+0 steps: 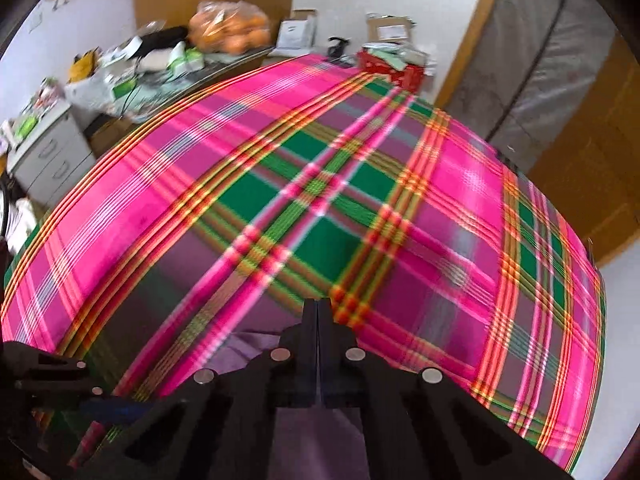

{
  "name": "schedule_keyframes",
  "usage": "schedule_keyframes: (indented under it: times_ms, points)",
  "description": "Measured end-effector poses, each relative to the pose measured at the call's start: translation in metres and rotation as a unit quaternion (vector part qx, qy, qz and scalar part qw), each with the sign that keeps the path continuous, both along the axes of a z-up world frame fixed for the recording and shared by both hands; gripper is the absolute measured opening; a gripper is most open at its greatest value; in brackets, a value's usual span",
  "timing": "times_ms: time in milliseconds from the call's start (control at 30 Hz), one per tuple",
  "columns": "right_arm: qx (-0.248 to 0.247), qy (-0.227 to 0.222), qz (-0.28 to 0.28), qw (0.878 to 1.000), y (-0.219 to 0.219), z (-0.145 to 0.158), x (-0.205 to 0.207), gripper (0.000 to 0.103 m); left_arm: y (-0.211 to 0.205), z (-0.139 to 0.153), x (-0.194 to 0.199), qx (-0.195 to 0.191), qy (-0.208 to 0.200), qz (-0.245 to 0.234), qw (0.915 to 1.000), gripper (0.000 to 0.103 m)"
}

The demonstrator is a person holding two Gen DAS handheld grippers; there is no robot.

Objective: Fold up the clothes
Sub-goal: 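Press the folded garment flat with the right gripper beside the left gripper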

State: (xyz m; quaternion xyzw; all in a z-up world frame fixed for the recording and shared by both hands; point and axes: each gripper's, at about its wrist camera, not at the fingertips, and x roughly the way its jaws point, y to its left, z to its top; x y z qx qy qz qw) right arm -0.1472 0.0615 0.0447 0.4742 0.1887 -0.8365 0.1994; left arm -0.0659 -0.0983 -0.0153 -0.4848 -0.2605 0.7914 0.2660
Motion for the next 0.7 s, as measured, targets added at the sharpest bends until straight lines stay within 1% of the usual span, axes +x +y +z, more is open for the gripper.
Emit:
schedule_keyframes:
  times_ms: [100,167,233,333,400,467,533,600,667,700]
  points:
    - [-0.047,-0.016,-0.033,0.998,0.026,0.009,-0.002,0.001,0.007,0.002,-0.004,0.005,-0.002,0.001,1.0,0.036]
    - [-0.066,-0.018,-0.032,0.997,0.042,0.014,0.008,0.001,0.01,0.003,-0.005,0.006,-0.003,0.002,1.0,0.036]
    - [-0.083,-0.019,-0.032,0.996,0.058,0.02,0.017,0.004,0.011,0.004,-0.005,0.006,-0.002,0.002,1.0,0.036]
    - [-0.082,-0.003,-0.052,0.995,0.09,0.025,0.039,0.015,0.011,0.004,-0.007,0.008,-0.003,0.002,1.0,0.036]
    - [-0.108,-0.013,-0.068,0.992,0.115,0.025,0.049,0.026,0.009,0.004,-0.007,0.013,-0.005,0.004,0.9999,0.036]
    - [-0.133,-0.021,-0.084,0.987,0.14,0.025,0.06,0.028,0.007,0.004,-0.004,0.016,-0.006,0.004,0.9998,0.036]
    - [-0.145,-0.016,-0.101,0.984,0.157,0.023,0.067,0.031,0.006,0.004,-0.003,0.015,-0.005,0.005,0.9999,0.036]
    - [-0.154,-0.018,-0.122,0.98,0.172,0.017,0.069,0.038,0.006,0.004,-0.004,0.014,-0.004,0.004,0.9999,0.036]
    - [-0.171,-0.032,-0.137,0.975,0.183,0.008,0.069,0.039,0.007,0.003,-0.005,0.015,-0.003,0.004,0.9999,0.036]
    - [-0.178,-0.038,-0.134,0.974,0.183,0.005,0.069,0.039,0.007,0.003,-0.006,0.015,-0.003,0.004,0.9999,0.036]
